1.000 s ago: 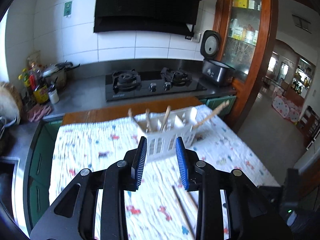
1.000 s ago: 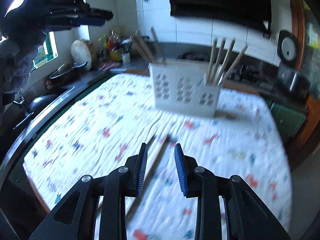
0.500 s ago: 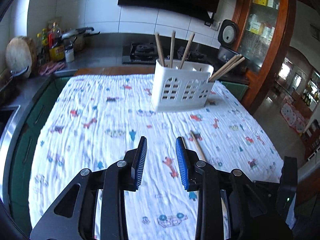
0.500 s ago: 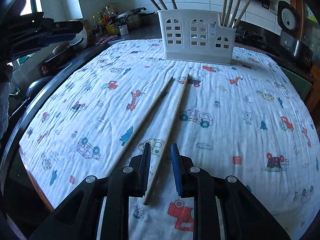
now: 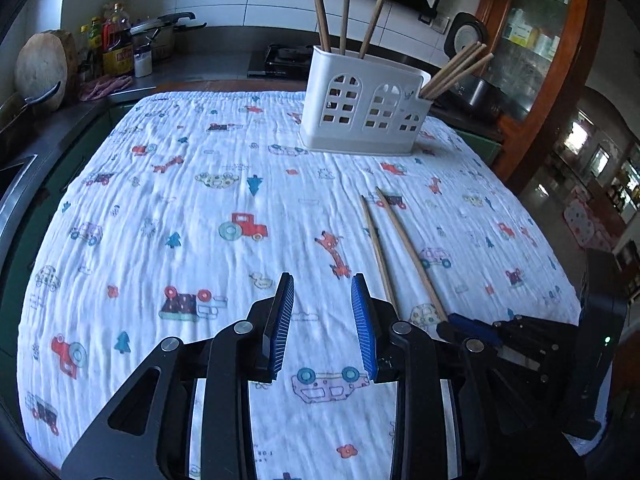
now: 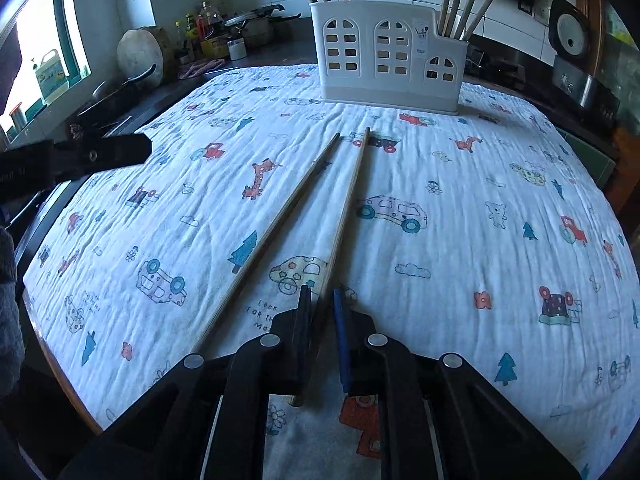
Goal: Organize utensils
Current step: 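Grasp one wooden chopstick lying on the cloth with the right gripper, then grasp the other chopstick with the left gripper while the right gripper lifts its chopstick toward the holder, then lower both held chopsticks into the white holder with both grippers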
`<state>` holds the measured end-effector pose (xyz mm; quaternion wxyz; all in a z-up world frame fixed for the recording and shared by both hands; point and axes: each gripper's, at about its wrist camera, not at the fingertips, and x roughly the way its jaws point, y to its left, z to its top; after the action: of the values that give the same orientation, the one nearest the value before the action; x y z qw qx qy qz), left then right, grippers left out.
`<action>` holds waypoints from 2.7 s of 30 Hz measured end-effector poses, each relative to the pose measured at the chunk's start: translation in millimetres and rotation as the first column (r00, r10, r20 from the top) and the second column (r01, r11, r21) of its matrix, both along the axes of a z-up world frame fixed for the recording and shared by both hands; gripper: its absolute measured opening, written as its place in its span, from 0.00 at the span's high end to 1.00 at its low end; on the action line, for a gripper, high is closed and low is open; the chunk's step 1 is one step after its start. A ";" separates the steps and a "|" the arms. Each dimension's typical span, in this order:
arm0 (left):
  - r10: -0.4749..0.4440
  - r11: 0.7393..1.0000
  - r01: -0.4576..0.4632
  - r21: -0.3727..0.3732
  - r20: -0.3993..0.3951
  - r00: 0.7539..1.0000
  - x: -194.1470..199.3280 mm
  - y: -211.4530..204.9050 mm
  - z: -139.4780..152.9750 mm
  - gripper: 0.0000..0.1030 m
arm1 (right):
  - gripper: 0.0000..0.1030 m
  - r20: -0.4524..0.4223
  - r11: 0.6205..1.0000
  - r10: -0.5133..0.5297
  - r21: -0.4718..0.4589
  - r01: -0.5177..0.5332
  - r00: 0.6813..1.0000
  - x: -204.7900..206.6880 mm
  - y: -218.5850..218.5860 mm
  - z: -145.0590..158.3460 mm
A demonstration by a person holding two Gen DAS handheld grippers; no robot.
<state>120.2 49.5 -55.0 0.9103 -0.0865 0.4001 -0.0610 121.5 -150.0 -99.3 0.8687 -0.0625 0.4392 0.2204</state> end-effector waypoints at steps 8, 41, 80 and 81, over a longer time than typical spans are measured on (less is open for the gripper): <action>-0.074 0.997 0.072 -0.036 -0.064 0.995 -13.2 -31.9 -31.6 0.71 | 0.93 0.080 1.000 -0.017 0.011 0.016 0.997 -9.1 -20.1 20.5; -0.151 0.988 0.150 0.027 0.063 0.986 5.6 -52.0 36.3 0.95 | 0.94 0.338 0.993 -0.024 0.117 -0.017 0.941 37.8 -77.1 168.1; -0.353 0.853 0.371 0.367 -0.117 0.928 180.8 -24.4 225.1 0.95 | 0.94 0.524 0.978 -0.125 0.210 0.015 0.842 226.7 -69.5 297.6; -0.359 0.843 0.384 0.376 -0.136 0.923 184.0 -26.0 223.7 0.95 | 0.94 0.522 0.979 -0.118 0.205 0.010 0.845 228.4 -67.2 294.3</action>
<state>304.2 23.5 168.7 0.8672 0.1766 0.4403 -0.1513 349.9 -217.2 195.0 0.9650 -0.0212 0.1600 0.2069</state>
